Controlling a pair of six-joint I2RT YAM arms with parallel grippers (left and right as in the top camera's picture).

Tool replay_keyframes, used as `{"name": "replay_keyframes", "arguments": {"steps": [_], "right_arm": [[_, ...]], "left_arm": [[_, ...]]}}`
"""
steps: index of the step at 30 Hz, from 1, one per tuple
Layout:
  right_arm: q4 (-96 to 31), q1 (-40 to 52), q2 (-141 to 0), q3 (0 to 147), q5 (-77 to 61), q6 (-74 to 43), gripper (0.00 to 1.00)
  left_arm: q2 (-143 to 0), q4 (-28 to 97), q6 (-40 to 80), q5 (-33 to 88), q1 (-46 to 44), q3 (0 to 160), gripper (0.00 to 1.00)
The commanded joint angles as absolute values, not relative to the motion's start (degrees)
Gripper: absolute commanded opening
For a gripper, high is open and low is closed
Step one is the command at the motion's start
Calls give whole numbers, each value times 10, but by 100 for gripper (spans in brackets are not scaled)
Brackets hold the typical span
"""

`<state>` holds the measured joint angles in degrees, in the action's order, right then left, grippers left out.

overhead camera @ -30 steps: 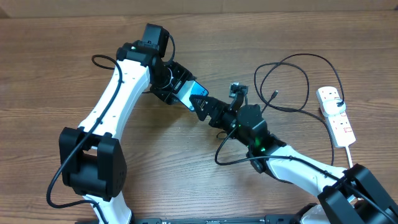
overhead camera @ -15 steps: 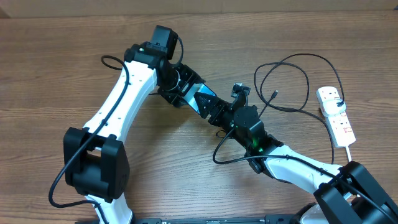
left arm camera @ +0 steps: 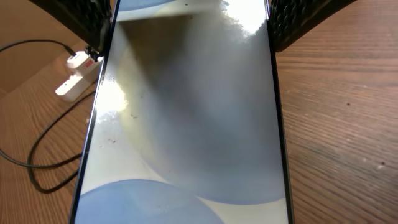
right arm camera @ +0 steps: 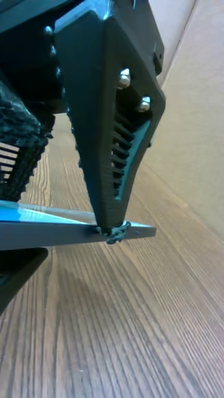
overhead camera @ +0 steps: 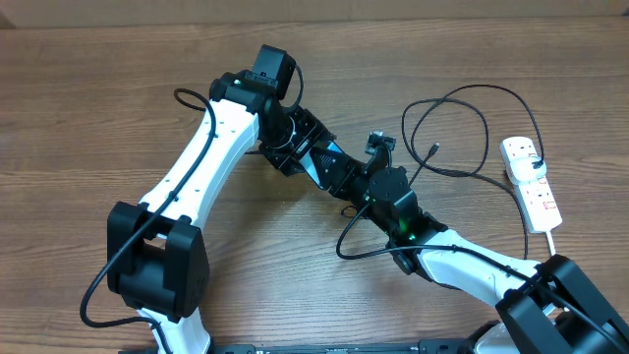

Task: Plug charger to phone and switch on socket
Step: 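Grasp the smartphone's edge with the right gripper beside the left gripper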

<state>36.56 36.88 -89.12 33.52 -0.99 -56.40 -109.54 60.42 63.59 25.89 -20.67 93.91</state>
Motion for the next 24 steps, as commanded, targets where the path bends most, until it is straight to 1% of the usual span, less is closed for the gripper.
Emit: {"name": "replay_keyframes", "arguments": {"steps": [1, 7, 10, 18, 21, 24], "right_arm": [[366, 370, -895, 339, -11, -562, 49], [366, 370, -895, 339, -27, -562, 42], [366, 370, -895, 339, -36, -562, 36], [335, 370, -895, 339, -42, -562, 24], [322, 370, -895, 339, -53, -562, 16], [323, 370, -895, 339, -55, -562, 12]], "left_arm": [[-1094, 605, 606, 248, -211, 954, 53], [-1094, 604, 605, 243, -211, 954, 54], [-1094, 602, 604, 240, -212, 954, 53], [-1094, 597, 597, 237, -215, 954, 53], [-1094, 597, 597, 220, -215, 954, 54], [-1094, 597, 597, 211, -215, 954, 54]]}}
